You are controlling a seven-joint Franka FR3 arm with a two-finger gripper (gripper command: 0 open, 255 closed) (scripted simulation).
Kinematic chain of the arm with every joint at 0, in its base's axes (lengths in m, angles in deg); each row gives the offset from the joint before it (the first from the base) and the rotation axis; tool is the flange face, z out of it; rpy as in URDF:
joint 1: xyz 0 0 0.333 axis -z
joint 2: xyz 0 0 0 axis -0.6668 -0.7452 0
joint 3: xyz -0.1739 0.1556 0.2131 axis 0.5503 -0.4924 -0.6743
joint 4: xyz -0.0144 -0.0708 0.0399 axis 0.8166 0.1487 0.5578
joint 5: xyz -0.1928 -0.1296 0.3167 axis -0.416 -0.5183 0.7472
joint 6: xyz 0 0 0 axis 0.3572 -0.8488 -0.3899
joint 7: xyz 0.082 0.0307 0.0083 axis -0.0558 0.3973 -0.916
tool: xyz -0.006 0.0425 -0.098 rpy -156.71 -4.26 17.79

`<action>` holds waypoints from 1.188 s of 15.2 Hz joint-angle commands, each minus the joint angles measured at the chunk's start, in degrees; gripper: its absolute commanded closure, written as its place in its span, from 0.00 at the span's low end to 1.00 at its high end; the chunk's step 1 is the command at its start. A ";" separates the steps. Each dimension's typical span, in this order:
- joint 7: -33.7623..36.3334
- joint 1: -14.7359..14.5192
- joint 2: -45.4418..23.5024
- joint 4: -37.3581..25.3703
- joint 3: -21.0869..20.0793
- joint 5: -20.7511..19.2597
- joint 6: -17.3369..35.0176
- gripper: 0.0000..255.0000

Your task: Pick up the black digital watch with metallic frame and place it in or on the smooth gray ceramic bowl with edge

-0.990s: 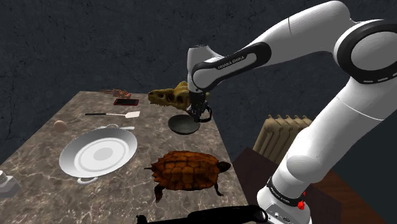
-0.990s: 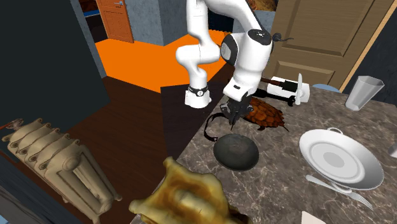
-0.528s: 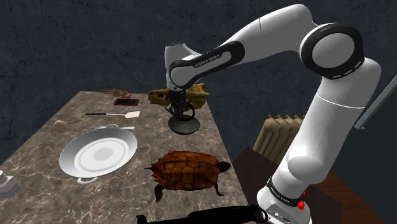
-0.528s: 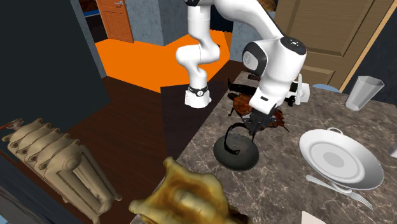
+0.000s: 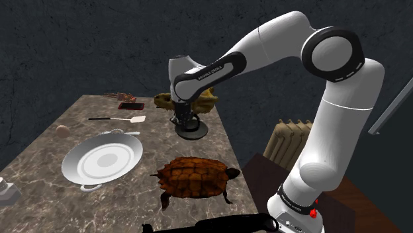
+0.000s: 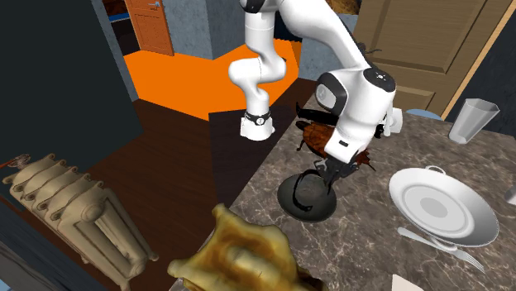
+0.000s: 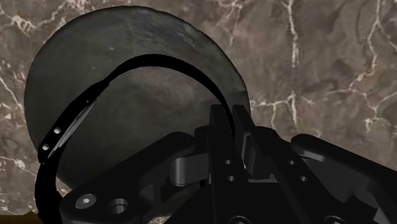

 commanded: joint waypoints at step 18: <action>0.09 -0.10 0.08 -0.72 -0.10 0.07 -0.77 0.00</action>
